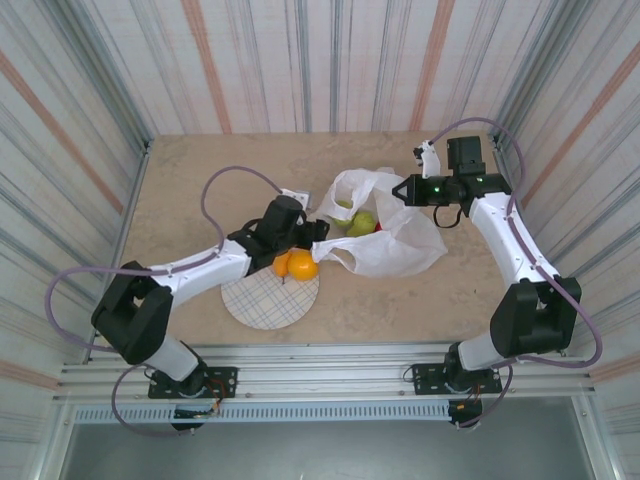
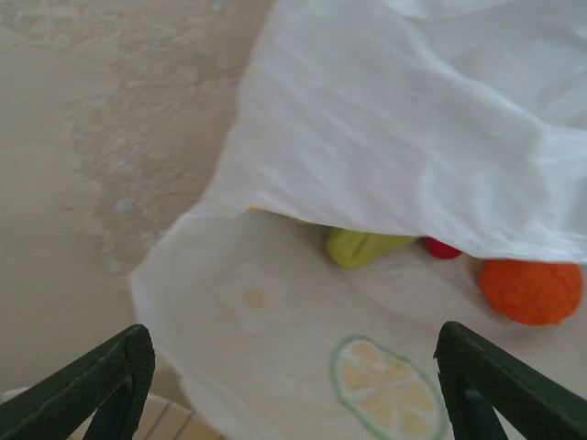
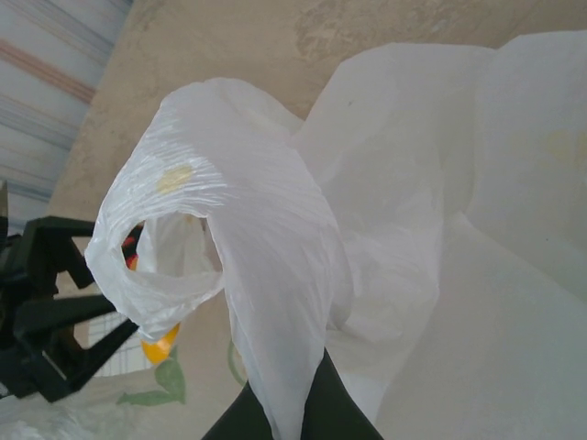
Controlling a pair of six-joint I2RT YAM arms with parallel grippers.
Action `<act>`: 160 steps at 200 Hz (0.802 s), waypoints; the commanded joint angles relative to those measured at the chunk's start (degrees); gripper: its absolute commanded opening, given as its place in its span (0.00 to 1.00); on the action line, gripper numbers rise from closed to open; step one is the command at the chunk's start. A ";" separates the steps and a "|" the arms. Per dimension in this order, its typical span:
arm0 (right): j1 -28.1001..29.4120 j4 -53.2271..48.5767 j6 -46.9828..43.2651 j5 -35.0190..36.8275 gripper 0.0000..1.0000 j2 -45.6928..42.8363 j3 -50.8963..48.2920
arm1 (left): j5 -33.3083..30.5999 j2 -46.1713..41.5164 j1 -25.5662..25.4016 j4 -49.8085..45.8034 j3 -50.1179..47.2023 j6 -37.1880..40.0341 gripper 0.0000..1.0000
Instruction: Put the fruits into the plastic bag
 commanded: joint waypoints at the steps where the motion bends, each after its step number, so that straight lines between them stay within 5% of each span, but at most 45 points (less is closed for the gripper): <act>1: -0.36 -0.55 -0.82 -0.94 0.00 0.12 -0.43 | 2.31 2.32 2.18 -2.71 1.89 -0.94 0.81; 85: -0.80 -1.05 -0.73 -0.90 0.00 0.45 1.20 | 5.46 16.97 5.30 -4.60 10.90 2.57 0.62; 141: -0.88 -1.29 -0.59 -0.58 0.00 1.02 2.76 | 9.47 18.34 5.57 -2.67 13.48 3.63 0.29; 160: -1.06 -1.34 -0.66 -0.15 0.00 0.94 3.23 | 13.56 15.82 5.53 0.19 12.59 4.21 0.08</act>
